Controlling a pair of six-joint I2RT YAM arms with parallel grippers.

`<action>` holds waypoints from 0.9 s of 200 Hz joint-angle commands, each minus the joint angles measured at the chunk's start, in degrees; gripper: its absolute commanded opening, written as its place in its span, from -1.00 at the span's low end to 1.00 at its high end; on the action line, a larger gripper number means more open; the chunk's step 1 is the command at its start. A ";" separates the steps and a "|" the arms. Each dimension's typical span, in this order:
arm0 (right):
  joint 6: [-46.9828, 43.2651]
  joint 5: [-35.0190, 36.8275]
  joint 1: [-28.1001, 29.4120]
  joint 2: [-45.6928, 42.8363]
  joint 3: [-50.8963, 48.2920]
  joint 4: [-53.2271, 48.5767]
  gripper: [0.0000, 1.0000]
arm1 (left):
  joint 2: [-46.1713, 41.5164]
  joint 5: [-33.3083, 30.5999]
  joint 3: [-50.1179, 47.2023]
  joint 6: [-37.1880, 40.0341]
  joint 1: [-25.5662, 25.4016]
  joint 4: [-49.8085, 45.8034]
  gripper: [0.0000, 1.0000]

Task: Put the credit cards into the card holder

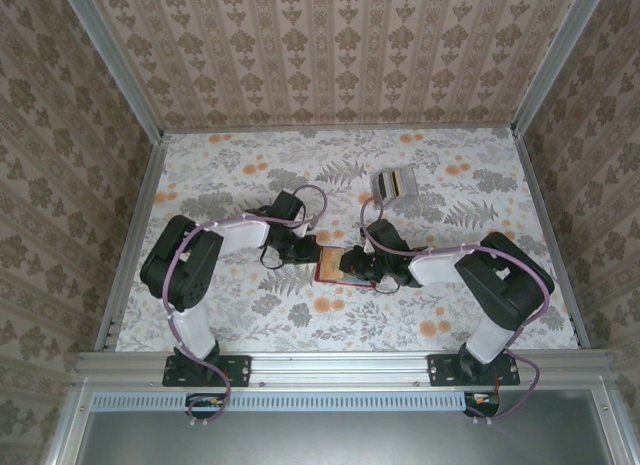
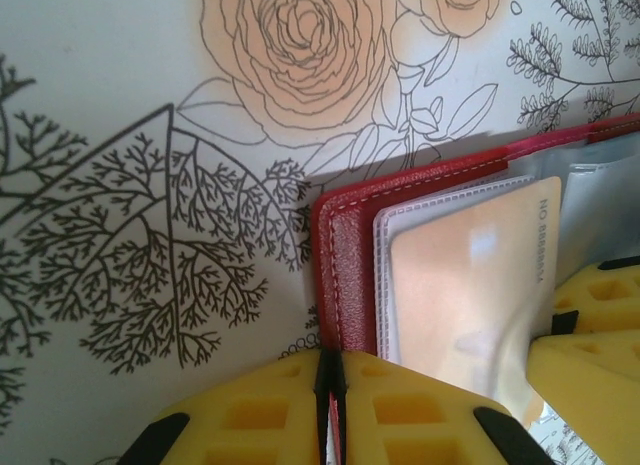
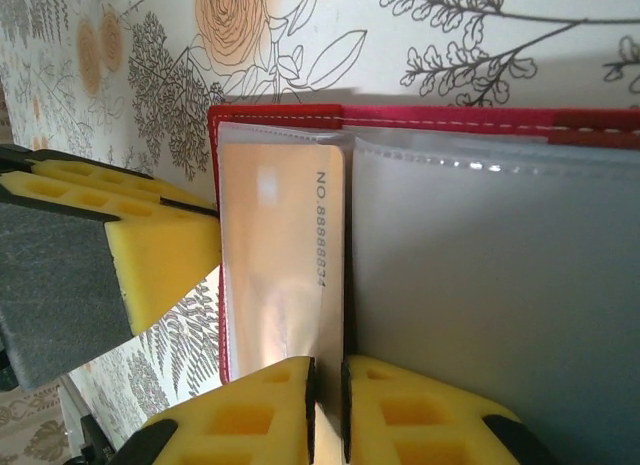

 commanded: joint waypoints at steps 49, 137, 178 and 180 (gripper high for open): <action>3.75 3.63 1.25 -3.92 1.19 -8.59 -0.43 | -0.84 3.24 -4.26 -4.80 -1.94 -5.39 -0.74; 3.61 7.78 4.77 -4.90 3.76 -13.88 -0.48 | -2.04 6.41 -5.63 -5.56 -2.04 -4.56 -0.74; 2.40 9.14 7.47 -1.74 9.15 -17.31 -0.48 | -1.86 7.06 -5.48 -6.51 -1.95 -4.03 -0.74; 2.36 9.18 7.56 -1.67 9.32 -17.53 -0.48 | -1.86 7.06 -5.41 -6.68 -1.95 -4.01 -0.74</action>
